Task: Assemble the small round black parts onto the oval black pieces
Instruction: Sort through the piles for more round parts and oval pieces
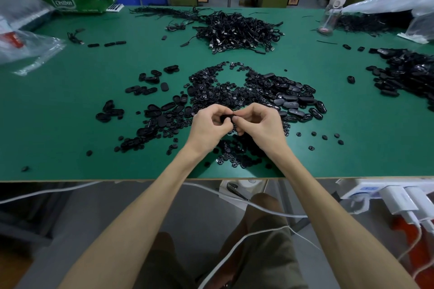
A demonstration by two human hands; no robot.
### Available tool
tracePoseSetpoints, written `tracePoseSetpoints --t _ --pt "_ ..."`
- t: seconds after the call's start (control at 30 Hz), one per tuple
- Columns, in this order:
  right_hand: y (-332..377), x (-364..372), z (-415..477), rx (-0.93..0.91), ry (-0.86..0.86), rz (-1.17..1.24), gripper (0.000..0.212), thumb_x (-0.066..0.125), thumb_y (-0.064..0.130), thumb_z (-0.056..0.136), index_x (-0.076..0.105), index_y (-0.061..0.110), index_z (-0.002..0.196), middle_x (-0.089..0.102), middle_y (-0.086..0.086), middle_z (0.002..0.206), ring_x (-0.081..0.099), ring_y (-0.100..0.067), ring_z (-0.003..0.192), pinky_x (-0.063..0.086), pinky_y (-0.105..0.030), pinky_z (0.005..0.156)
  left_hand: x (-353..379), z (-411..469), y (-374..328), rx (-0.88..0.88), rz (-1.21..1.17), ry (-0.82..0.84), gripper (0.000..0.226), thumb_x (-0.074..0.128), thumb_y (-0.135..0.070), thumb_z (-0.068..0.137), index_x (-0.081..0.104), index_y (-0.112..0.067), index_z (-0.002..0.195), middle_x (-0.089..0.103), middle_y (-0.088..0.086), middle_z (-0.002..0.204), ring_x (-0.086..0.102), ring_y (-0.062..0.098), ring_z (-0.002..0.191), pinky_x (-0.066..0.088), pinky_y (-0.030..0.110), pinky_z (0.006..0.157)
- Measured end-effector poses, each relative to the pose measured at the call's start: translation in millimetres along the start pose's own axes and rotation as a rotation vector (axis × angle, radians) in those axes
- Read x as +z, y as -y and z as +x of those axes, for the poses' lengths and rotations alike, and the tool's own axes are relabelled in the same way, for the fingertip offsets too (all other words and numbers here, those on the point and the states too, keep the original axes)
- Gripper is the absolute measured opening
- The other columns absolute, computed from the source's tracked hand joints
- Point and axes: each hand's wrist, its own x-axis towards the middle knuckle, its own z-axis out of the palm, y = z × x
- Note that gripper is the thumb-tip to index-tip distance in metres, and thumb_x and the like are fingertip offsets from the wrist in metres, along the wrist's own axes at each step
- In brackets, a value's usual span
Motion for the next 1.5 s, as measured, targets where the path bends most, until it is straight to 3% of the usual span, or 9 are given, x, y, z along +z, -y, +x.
tracePoseSetpoints --t 0.17,0.47,0.63,0.83,0.93,1.03,1.17,1.33,1.5 --pt "1.2 1.2 -1.8 -0.022 0.004 -0.02 0.004 0.078 0.005 0.089 0.074 0.007 0.09 0.075 -0.008 0.073 0.069 -0.019 0.062 0.059 -0.033 0.067 -1.6 -0.2 -2.0 -0.019 -0.062 0.028 0.016 0.067 0.004 0.092 0.071 -0.008 0.102 0.073 0.006 0.093 0.069 0.017 0.079 0.059 0.03 0.078" --pt "-2.2 -1.4 -0.8 -0.008 -0.024 0.049 0.006 0.077 0.009 0.091 0.075 0.014 0.093 0.077 -0.005 0.08 0.073 -0.024 0.07 0.062 -0.038 0.071 -5.8 -0.1 2.3 -0.035 -0.227 0.034 0.015 0.074 0.002 0.092 0.076 -0.004 0.105 0.079 0.007 0.085 0.076 0.017 0.077 0.06 0.025 0.074" --pt "-2.0 -0.6 0.7 -0.039 -0.02 0.057 0.019 0.071 0.003 0.093 0.072 0.016 0.106 0.076 -0.008 0.087 0.076 -0.025 0.081 0.063 -0.036 0.073 -4.5 -0.7 0.3 0.004 -0.15 -0.026 0.018 0.075 -0.006 0.092 0.077 -0.011 0.109 0.079 0.001 0.094 0.076 0.013 0.089 0.061 0.029 0.085" --pt "-9.6 -8.8 4.0 0.062 -0.421 0.182 0.016 0.061 -0.002 0.096 0.072 0.009 0.101 0.077 -0.002 0.09 0.077 -0.018 0.089 0.06 -0.031 0.078 -4.5 -0.3 -4.1 0.022 -0.075 -0.171 0.021 0.06 -0.001 0.1 0.074 -0.009 0.114 0.075 0.0 0.108 0.071 0.008 0.096 0.058 0.024 0.088" --pt "-12.2 -12.8 6.2 0.185 -0.56 0.291 0.029 0.061 0.0 0.097 0.07 0.011 0.122 0.077 -0.002 0.11 0.073 -0.01 0.101 0.058 -0.028 0.095 -12.0 3.7 -2.9 -0.012 -0.005 -0.186 0.025 0.055 0.003 0.1 0.075 -0.01 0.109 0.074 -0.003 0.104 0.071 0.006 0.091 0.058 0.025 0.087" --pt "-11.1 -12.8 6.2 0.203 -0.523 0.294 0.061 0.059 0.001 0.098 0.044 0.014 0.155 0.053 -0.001 0.153 0.053 0.0 0.134 0.042 -0.018 0.112 -33.8 14.8 2.4 -0.037 0.108 -0.196 0.031 0.053 0.005 0.099 0.073 -0.016 0.108 0.073 -0.001 0.11 0.069 0.009 0.099 0.055 0.02 0.09" --pt "-8.6 -10.3 7.2 0.194 -0.397 0.207 0.076 0.057 0.0 0.096 0.028 0.023 0.163 0.024 -0.001 0.17 0.033 -0.006 0.151 0.032 -0.026 0.122 -77.3 37.4 16.7 -0.119 0.325 -0.254 0.042 0.045 0.013 0.098 0.067 -0.009 0.125 0.065 0.007 0.128 0.062 0.015 0.115 0.046 0.014 0.096" --pt "-8.1 -8.2 5.7 0.17 -0.317 0.124 0.069 0.058 0.002 0.098 0.035 0.019 0.16 0.041 0.001 0.162 0.044 0.0 0.139 0.038 -0.011 0.11 -127.8 61.9 44.9 -0.267 0.657 -0.161 0.065 0.041 0.021 0.093 0.048 -0.006 0.152 0.044 0.015 0.158 0.052 0.032 0.136 0.048 0.041 0.11" --pt "-4.7 -2.3 4.0 0.045 -0.169 -0.258 0.054 0.061 0.012 0.1 0.049 0.018 0.152 0.047 0.005 0.158 0.041 -0.006 0.145 0.032 -0.032 0.124 -144.7 68.4 60.3 -0.251 0.922 0.022 0.067 0.045 0.021 0.093 0.045 -0.006 0.154 0.046 0.017 0.157 0.048 0.036 0.141 0.043 0.048 0.115"
